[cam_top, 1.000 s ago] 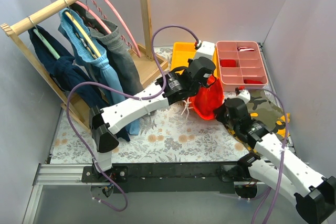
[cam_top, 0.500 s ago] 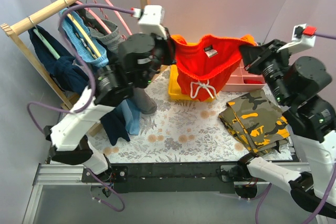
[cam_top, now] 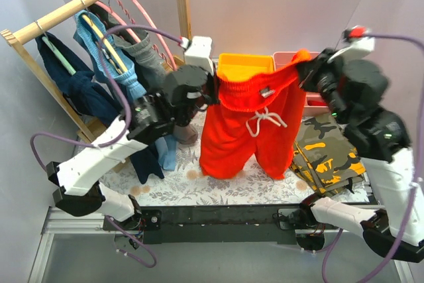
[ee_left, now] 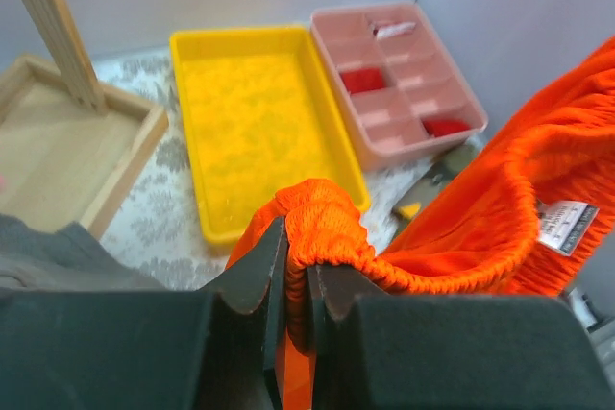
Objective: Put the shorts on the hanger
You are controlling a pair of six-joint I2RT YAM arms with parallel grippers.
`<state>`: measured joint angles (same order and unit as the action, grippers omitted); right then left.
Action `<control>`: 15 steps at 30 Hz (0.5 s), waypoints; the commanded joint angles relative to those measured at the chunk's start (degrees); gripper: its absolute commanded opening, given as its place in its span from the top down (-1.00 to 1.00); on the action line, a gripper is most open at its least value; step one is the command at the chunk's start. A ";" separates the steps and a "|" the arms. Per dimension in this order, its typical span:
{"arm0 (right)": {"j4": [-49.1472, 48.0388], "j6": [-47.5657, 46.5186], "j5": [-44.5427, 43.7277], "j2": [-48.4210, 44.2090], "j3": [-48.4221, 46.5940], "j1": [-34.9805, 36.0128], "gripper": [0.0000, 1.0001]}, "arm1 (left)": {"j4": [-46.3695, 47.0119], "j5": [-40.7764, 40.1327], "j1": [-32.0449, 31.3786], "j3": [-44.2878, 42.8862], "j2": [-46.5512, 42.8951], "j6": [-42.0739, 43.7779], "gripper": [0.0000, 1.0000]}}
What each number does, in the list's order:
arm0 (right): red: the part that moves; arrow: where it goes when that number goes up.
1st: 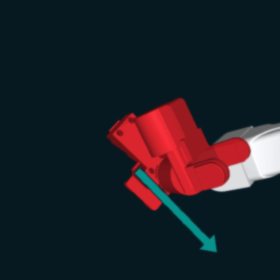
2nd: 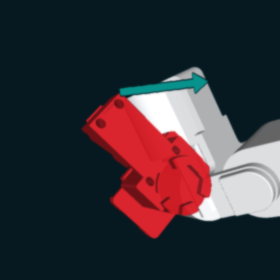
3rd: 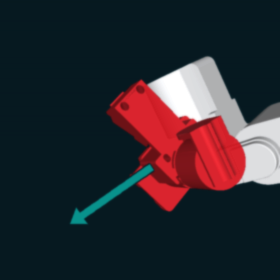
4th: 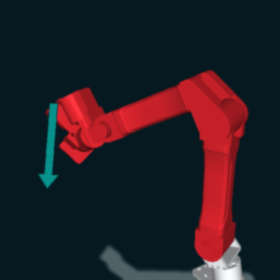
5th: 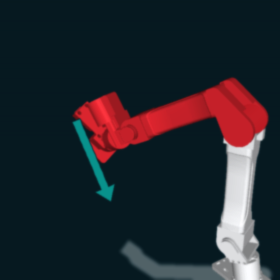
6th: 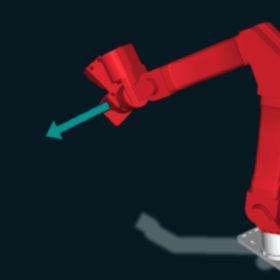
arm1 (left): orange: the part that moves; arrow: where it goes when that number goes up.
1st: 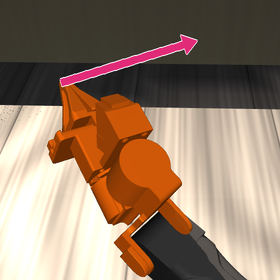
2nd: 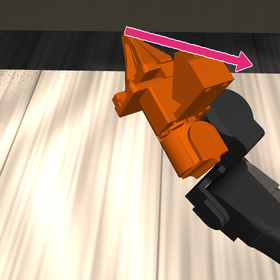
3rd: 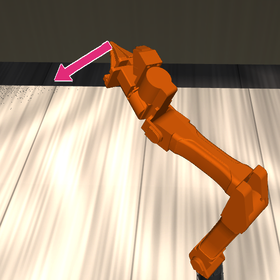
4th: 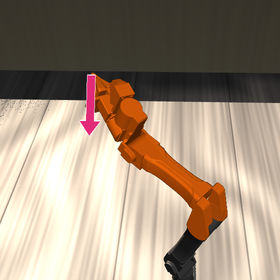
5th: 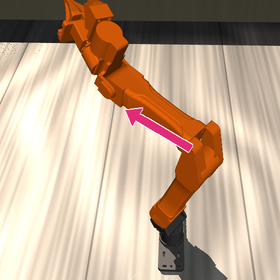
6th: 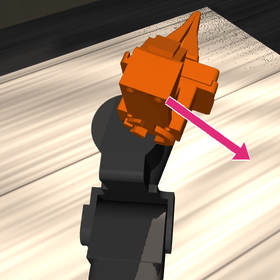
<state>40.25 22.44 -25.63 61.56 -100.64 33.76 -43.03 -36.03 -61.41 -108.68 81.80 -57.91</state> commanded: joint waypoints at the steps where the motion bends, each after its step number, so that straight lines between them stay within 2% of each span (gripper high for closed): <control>1: -1.48 1.29 -4.08 -1.27 20.35 -1.23 0.97 | 6.18 8.30 3.64 16.42 -2.17 -6.41 1.00; 2: -2.27 1.90 -2.95 -1.70 28.14 -1.93 0.97 | 9.33 10.61 4.88 19.27 -2.00 -7.73 1.00; 5: -7.54 3.49 4.34 -1.71 39.17 -6.41 0.97 | 16.89 16.67 8.31 29.04 0.02 -9.14 1.00; 6: -10.16 3.40 8.27 -1.53 44.60 -7.73 0.97 | 17.88 18.35 9.02 30.36 1.16 -9.24 0.81; 8: -12.12 2.70 12.25 -0.31 47.98 -11.25 0.97 | 18.76 21.25 10.25 31.08 4.40 -9.15 0.71; 9: -12.39 2.53 14.70 0.13 48.69 -12.04 0.97 | 18.77 21.96 10.17 30.82 5.12 -8.54 0.60; 10: -12.65 2.09 15.25 0.49 49.48 -12.57 0.97 | 18.94 22.84 10.17 30.55 5.47 -8.10 0.29; 12: -13.26 1.65 16.57 0.75 49.84 -12.66 0.97 | 19.12 24.25 10.17 29.32 4.86 -6.26 0.02; 13: -13.53 1.56 16.84 0.58 49.84 -12.66 0.97 | 18.77 24.43 10.25 28.45 4.51 -5.82 -0.23; 15: -13.79 1.38 17.54 0.23 49.93 -12.75 0.97 | 15.96 24.60 10.17 24.77 3.20 -4.94 -0.39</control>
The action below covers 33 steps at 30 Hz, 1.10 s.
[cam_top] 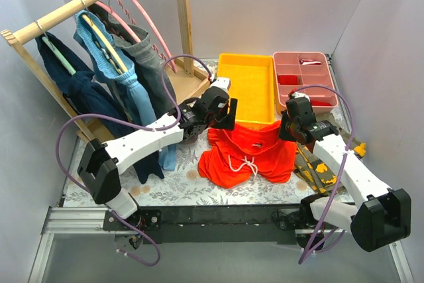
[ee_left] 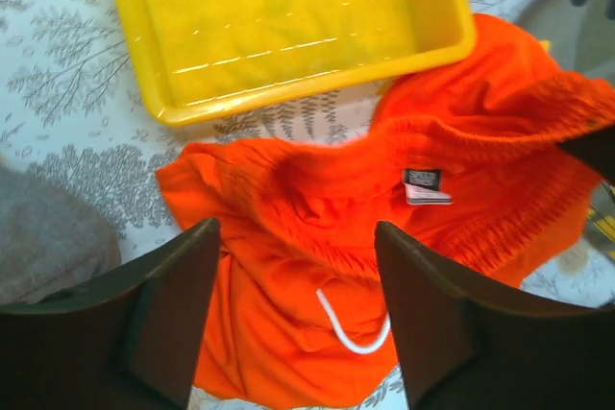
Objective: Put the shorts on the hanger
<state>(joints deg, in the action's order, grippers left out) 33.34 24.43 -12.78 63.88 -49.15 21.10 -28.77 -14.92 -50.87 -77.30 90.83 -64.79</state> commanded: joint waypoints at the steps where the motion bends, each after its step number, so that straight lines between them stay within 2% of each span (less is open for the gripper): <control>1: -7.06 -0.61 4.86 -2.18 -1.48 -0.10 0.97 | 1.01 4.10 -0.28 -7.86 -6.53 2.21 -0.48; 2: -7.24 -0.78 5.21 -2.35 -1.48 -0.10 0.97 | -0.39 4.72 -0.28 -9.00 -7.15 2.39 -0.57; 6: -7.50 -1.22 5.74 -2.70 -1.22 -0.10 0.97 | -3.56 6.22 -0.37 -20.39 -10.23 3.18 -0.61; 9: -8.03 -1.40 6.27 -2.71 -0.95 -0.10 0.97 | -7.08 -0.62 -0.28 -28.76 -9.36 4.94 -0.63; 10: -8.12 -1.48 6.45 -2.62 -0.95 -0.10 0.97 | -7.95 -5.77 0.24 -34.62 -7.70 6.07 -0.63; 12: -8.73 -1.66 7.06 -2.27 -0.78 -0.10 0.97 | -11.81 -8.02 2.61 -41.14 -5.15 6.00 -0.63; 13: -8.82 -1.57 7.32 -2.09 -0.78 -0.18 0.97 | -13.66 -7.67 6.71 -47.53 -2.17 5.47 -0.63; 16: -9.35 -1.75 8.03 -1.48 -0.51 -0.27 0.97 | -18.24 -6.44 12.01 -54.61 1.10 4.85 -0.63; 24: -10.23 -1.93 9.35 -1.12 0.28 -0.18 0.97 | -14.73 -8.37 18.69 -55.33 -0.56 6.08 -0.65; 33: -11.54 -1.48 11.63 -0.25 0.80 -0.27 0.97 | -14.73 -11.36 21.34 -54.28 0.49 6.43 -0.64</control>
<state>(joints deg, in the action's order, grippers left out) 25.12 23.33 -3.64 63.09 -48.90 21.06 -43.44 -23.70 -30.04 -132.33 92.01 -59.75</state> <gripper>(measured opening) 0.046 0.825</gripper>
